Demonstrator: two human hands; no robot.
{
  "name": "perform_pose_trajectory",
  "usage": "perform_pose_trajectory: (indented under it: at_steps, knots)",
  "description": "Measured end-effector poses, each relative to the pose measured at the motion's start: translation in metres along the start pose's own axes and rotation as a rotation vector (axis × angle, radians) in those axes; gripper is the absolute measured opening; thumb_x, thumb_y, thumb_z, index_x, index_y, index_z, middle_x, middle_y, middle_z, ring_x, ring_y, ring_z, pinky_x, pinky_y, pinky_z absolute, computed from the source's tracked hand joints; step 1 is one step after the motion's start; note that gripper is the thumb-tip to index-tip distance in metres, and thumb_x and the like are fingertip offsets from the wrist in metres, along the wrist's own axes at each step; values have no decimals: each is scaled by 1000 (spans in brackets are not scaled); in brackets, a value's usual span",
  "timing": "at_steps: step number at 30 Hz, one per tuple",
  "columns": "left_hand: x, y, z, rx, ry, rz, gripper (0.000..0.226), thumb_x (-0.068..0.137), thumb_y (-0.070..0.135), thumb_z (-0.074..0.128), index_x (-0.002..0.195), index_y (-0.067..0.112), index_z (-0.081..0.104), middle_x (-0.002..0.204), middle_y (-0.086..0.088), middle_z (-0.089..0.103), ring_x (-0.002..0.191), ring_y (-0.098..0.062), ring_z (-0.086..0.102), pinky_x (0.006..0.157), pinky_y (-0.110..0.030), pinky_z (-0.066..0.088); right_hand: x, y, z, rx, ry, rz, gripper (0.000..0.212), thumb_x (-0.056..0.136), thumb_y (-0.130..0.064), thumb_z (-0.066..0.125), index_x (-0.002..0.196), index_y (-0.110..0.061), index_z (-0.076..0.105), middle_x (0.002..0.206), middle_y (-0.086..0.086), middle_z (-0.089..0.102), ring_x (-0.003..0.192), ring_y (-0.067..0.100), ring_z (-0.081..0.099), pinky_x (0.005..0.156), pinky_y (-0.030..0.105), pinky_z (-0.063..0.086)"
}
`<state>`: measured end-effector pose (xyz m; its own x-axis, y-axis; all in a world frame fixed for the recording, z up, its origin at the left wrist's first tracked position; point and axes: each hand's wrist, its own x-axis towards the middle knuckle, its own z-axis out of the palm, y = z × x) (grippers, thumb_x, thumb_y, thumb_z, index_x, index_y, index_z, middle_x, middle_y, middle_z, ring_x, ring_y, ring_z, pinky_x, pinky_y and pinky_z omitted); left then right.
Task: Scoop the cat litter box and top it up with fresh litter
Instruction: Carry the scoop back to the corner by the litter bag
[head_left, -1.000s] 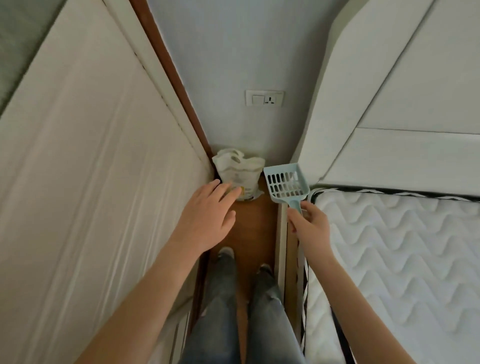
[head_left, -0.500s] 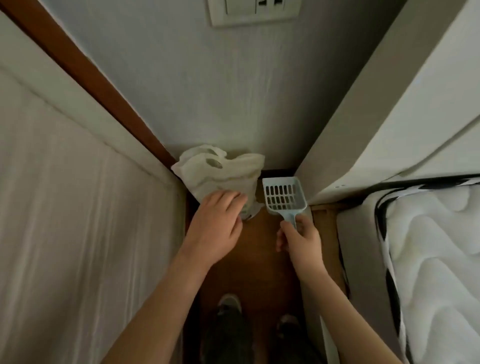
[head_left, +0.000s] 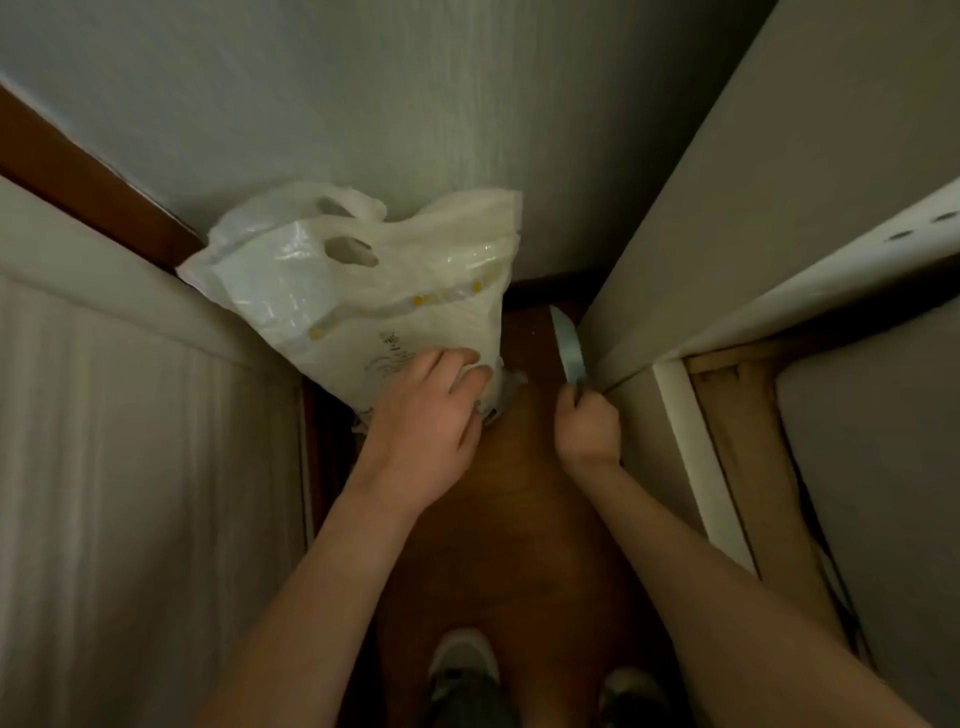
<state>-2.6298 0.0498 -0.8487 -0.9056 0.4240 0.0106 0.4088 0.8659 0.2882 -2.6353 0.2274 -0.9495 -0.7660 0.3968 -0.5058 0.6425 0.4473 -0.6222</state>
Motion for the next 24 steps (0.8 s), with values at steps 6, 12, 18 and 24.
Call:
perform_pose_trajectory:
  at_steps: [6, 12, 18, 24]
  knots:
    - [2, -16, 37, 2, 75, 80, 35, 87, 13, 43, 109, 2, 67, 118, -13, 61, 112, -28, 54, 94, -39, 46, 42, 29, 43, -355, 38, -124, 36, 102, -29, 37, 116, 1, 49, 98, 20, 65, 88, 34, 64, 62, 30, 39]
    - [1, -24, 55, 12, 72, 138, 33, 86, 11, 45, 110, 2, 66, 120, -14, 61, 116, -27, 51, 100, -34, 36, 68, 49, 67, -452, 28, -156, 38, 103, -32, 34, 120, 0, 45, 103, 19, 65, 90, 34, 63, 64, 31, 39]
    - [-3, -31, 68, -14, 19, 133, 33, 86, 8, 47, 112, 1, 65, 120, -15, 60, 115, -30, 53, 98, -41, 46, 76, 64, 79, -468, -53, -116, 34, 102, -26, 36, 124, 0, 40, 109, 20, 62, 94, 34, 61, 67, 31, 39]
    - [-8, -30, 66, -18, 5, 109, 30, 85, 6, 48, 109, 1, 65, 116, -14, 60, 112, -29, 54, 91, -43, 49, 71, 56, 77, -534, -82, -89, 36, 99, -17, 43, 130, 1, 42, 125, 21, 52, 111, 34, 54, 86, 35, 46]
